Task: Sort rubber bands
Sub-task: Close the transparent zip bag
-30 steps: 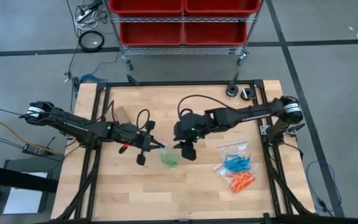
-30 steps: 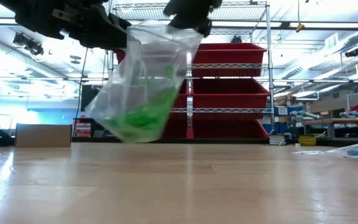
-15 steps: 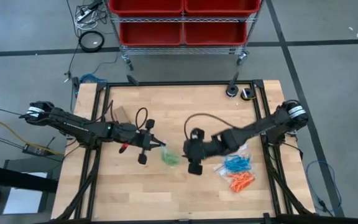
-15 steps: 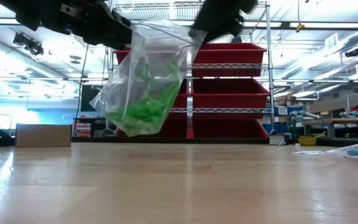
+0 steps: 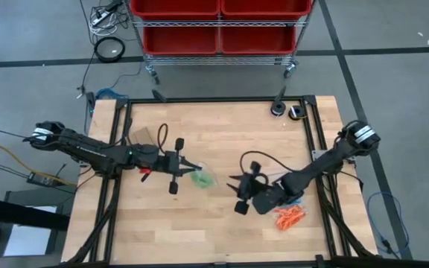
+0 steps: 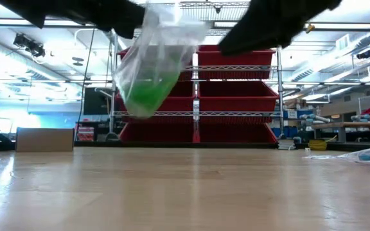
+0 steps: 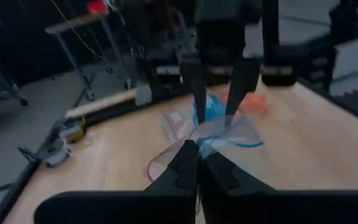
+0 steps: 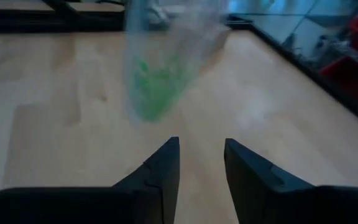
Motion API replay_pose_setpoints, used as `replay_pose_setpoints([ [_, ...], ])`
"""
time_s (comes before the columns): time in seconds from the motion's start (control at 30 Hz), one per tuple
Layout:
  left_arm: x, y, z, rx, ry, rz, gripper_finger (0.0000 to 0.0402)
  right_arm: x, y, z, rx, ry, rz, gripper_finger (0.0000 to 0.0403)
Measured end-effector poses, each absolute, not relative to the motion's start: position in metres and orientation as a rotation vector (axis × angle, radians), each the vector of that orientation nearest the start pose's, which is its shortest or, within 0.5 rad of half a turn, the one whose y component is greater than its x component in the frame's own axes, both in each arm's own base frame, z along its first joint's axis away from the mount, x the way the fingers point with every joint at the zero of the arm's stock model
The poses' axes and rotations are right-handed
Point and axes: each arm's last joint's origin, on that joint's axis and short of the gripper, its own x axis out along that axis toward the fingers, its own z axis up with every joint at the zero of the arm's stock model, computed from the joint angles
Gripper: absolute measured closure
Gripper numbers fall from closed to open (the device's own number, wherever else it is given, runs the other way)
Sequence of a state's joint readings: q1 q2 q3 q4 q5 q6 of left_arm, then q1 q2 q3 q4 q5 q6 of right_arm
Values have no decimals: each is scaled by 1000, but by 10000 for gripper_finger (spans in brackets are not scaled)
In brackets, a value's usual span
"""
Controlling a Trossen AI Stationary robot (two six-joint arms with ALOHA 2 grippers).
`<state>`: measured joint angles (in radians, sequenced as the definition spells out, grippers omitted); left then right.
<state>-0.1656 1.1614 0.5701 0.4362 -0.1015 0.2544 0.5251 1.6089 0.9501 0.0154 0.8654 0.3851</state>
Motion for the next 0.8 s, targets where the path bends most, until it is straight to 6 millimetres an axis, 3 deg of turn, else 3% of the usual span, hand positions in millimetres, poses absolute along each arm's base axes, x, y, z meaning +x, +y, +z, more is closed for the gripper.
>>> replay_pose_setpoints([
  [0.17,247,-29,254,261,48,-30,392,272,142,212,-16,332,-458,293],
  [0.3,250,-21,265,268,9,6,392,261,127,202,58,204,-398,293],
  [0.5,253,-10,277,328,-14,53,392,262,89,202,25,-20,-312,296],
  [0.8,268,15,276,339,42,128,392,281,29,204,-24,-41,-138,297],
])
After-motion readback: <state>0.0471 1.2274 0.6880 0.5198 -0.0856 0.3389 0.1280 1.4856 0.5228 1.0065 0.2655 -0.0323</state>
